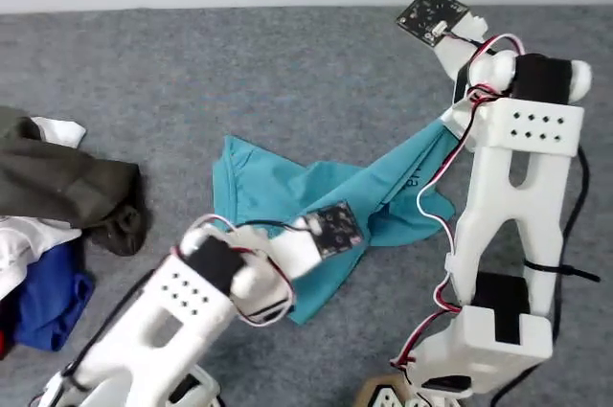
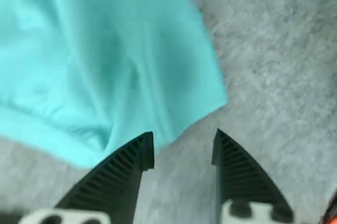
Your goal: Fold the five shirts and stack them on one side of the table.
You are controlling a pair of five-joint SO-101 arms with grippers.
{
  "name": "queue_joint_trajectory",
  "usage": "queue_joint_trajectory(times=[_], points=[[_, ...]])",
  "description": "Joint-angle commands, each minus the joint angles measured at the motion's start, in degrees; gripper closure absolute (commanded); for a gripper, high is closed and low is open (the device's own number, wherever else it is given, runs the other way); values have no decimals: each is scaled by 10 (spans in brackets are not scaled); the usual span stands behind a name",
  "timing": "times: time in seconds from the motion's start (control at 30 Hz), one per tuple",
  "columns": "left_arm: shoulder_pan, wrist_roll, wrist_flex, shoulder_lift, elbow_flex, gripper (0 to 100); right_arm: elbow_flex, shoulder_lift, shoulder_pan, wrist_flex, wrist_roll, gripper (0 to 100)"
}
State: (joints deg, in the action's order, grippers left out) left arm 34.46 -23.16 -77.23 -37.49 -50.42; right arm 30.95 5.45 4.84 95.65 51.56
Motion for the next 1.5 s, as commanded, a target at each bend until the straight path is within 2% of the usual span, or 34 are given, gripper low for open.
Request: queue_joint_trajectory(times=[0.0,0.2,0.33,0.43,0.57,0.9,1.0,1.13,1.33,1.47], points=[[10,12,72,62,-16,815,4,-6,-1,5,-5,988],[-25,7,143,197,14,816,4,-6,-1,5,-5,988],[-76,-38,174,270,36,833,4,-6,0,5,-5,988],[-123,-76,175,306,71,855,4,-6,0,5,-5,988],[-182,-90,156,325,144,855,4,-6,-1,8,-6,988],[-256,-105,145,427,311,852,4,-5,-4,8,-6,988],[-261,-105,110,447,350,852,4,-5,-9,8,-6,988],[-249,-105,21,438,387,855,4,-6,-13,8,-6,988],[-240,-105,-12,347,387,853,4,-8,-15,8,-6,988],[-207,-105,-64,297,386,852,4,-9,-15,8,-6,988]])
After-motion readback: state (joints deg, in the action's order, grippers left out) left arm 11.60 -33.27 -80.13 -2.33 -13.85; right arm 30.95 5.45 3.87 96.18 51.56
